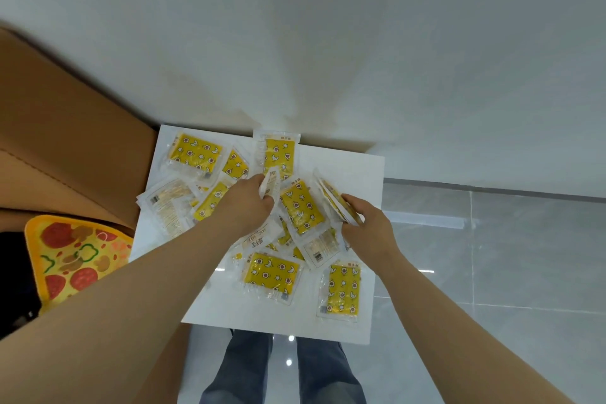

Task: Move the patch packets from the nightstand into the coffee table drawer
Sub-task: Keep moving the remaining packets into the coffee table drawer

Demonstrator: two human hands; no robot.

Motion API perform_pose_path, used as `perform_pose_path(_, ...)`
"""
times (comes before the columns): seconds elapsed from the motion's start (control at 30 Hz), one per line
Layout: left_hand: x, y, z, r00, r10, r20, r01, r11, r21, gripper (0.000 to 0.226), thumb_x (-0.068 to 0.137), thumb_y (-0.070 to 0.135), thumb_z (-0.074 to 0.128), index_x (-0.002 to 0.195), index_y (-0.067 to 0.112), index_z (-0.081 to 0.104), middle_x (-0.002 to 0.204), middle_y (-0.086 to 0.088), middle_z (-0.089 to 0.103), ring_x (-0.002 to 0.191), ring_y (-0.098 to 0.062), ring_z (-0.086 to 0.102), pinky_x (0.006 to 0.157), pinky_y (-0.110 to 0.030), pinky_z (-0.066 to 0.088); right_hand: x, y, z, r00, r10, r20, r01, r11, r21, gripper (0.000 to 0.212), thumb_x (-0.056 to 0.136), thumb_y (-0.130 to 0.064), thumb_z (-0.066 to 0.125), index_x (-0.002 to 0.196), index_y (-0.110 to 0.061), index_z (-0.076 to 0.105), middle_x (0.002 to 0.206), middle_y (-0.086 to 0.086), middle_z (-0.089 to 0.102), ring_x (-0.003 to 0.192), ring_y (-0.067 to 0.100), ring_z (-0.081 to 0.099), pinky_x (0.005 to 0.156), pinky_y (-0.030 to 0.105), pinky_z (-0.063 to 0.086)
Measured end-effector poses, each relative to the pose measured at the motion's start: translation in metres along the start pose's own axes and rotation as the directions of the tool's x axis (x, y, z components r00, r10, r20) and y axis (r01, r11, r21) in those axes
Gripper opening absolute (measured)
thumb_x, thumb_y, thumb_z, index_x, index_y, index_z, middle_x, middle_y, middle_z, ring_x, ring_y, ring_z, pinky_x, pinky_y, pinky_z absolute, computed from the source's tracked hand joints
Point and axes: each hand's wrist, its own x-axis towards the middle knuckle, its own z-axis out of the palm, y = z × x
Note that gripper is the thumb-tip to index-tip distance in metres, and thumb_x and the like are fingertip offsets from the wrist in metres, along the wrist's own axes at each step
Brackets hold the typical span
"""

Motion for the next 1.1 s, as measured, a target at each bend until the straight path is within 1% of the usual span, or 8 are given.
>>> perform_pose_path(0.07, -0.011, 0.006, -0.003, 1.0, -0.007, -0.004, 0.007, 0.998, -0.055, 0.035, 0.094, 0.018, 0.046, 0.128, 0.008, 0.049, 0.121, -0.015, 0.059, 0.106, -0.03, 0.055, 0.08, -0.03, 0.041, -0.008, -0.002, -0.002, 1.0, 0.019, 0.005, -0.019, 0.997, 0.069, 0.053, 0.084, 0.004, 0.051, 0.13, -0.022, 0.055, 0.117, -0.005, 0.06, 0.084, 0.007, 0.062, 0.06, 0.016, 0.054)
perform_pose_path(0.17, -0.034, 0.02, -0.008, 0.999, -0.027, 0.019, 0.03, 0.981, -0.193, 0.033, 0.095, 0.02, 0.045, 0.128, 0.015, 0.051, 0.115, -0.009, 0.062, 0.093, -0.023, 0.056, 0.076, -0.03, 0.046, -0.024, -0.009, -0.006, 0.998, 0.039, 0.048, -0.048, 0.975, 0.217, 0.054, 0.082, 0.005, 0.055, 0.127, -0.024, 0.059, 0.116, 0.001, 0.065, 0.097, 0.022, 0.066, 0.076, 0.042, 0.06)
perform_pose_path(0.27, -0.064, 0.031, -0.013, 0.999, -0.007, 0.051, 0.023, 0.948, -0.317, 0.034, 0.095, 0.019, 0.045, 0.128, 0.019, 0.052, 0.111, -0.004, 0.061, 0.093, -0.023, 0.059, 0.079, -0.035, 0.053, -0.048, -0.025, -0.014, 0.988, 0.027, 0.15, -0.086, 0.911, 0.404, 0.048, 0.085, 0.006, 0.057, 0.125, -0.022, 0.06, 0.111, 0.006, 0.068, 0.096, 0.026, 0.069, 0.077, 0.045, 0.059)
perform_pose_path(0.53, -0.116, 0.036, -0.046, 0.999, 0.029, 0.019, -0.021, 0.942, -0.335, 0.03, 0.095, 0.017, 0.046, 0.123, 0.017, 0.055, 0.108, 0.001, 0.06, 0.094, -0.015, 0.053, 0.078, -0.024, 0.038, -0.09, -0.052, -0.021, 0.948, -0.05, 0.314, -0.144, 0.812, 0.565, 0.039, 0.09, -0.005, 0.061, 0.126, -0.017, 0.057, 0.116, 0.01, 0.068, 0.103, 0.029, 0.067, 0.088, 0.047, 0.055)
perform_pose_path(0.67, -0.114, 0.016, -0.05, 1.0, -0.008, -0.009, 0.005, 0.951, -0.31, 0.027, 0.095, 0.016, 0.046, 0.121, 0.02, 0.053, 0.104, 0.002, 0.058, 0.096, -0.017, 0.053, 0.079, -0.026, 0.038, -0.072, -0.036, -0.014, 0.97, 0.001, 0.241, -0.123, 0.864, 0.489, 0.037, 0.09, -0.008, 0.062, 0.125, -0.019, 0.058, 0.113, 0.009, 0.068, 0.099, 0.026, 0.069, 0.082, 0.043, 0.057)
perform_pose_path(0.8, -0.104, -0.013, -0.032, 0.998, -0.047, 0.047, 0.057, 0.968, -0.243, 0.036, 0.096, 0.018, 0.046, 0.132, 0.017, 0.048, 0.124, -0.006, 0.058, 0.1, -0.019, 0.052, 0.079, -0.024, 0.037, -0.043, -0.002, -0.004, 0.942, 0.187, 0.28, -0.279, 0.9, 0.336, 0.036, 0.093, -0.009, 0.055, 0.127, -0.021, 0.055, 0.119, 0.009, 0.062, 0.105, 0.03, 0.063, 0.074, 0.037, 0.059)
perform_pose_path(0.93, -0.095, -0.033, -0.015, 0.995, -0.081, 0.064, 0.092, 0.976, -0.199, 0.039, 0.096, 0.019, 0.046, 0.135, 0.017, 0.046, 0.13, -0.007, 0.056, 0.114, -0.025, 0.053, 0.082, -0.024, 0.036, -0.03, 0.019, -0.003, 0.87, 0.378, 0.316, -0.458, 0.857, 0.235, 0.033, 0.09, -0.026, 0.057, 0.122, -0.02, 0.054, 0.124, 0.004, 0.051, 0.116, 0.03, 0.049, 0.096, 0.05, 0.048)
perform_pose_path(1.1, -0.089, -0.041, -0.008, 0.992, -0.107, 0.073, 0.121, 0.966, -0.229, 0.044, 0.096, 0.019, 0.047, 0.14, 0.019, 0.042, 0.136, -0.006, 0.053, 0.121, -0.027, 0.051, 0.086, -0.024, 0.038, -0.024, 0.007, 0.008, 0.922, 0.308, 0.236, -0.315, 0.949, -0.009, 0.036, 0.088, -0.04, 0.061, 0.119, -0.027, 0.05, 0.115, -0.002, 0.059, 0.103, 0.021, 0.056, 0.094, 0.044, 0.045)
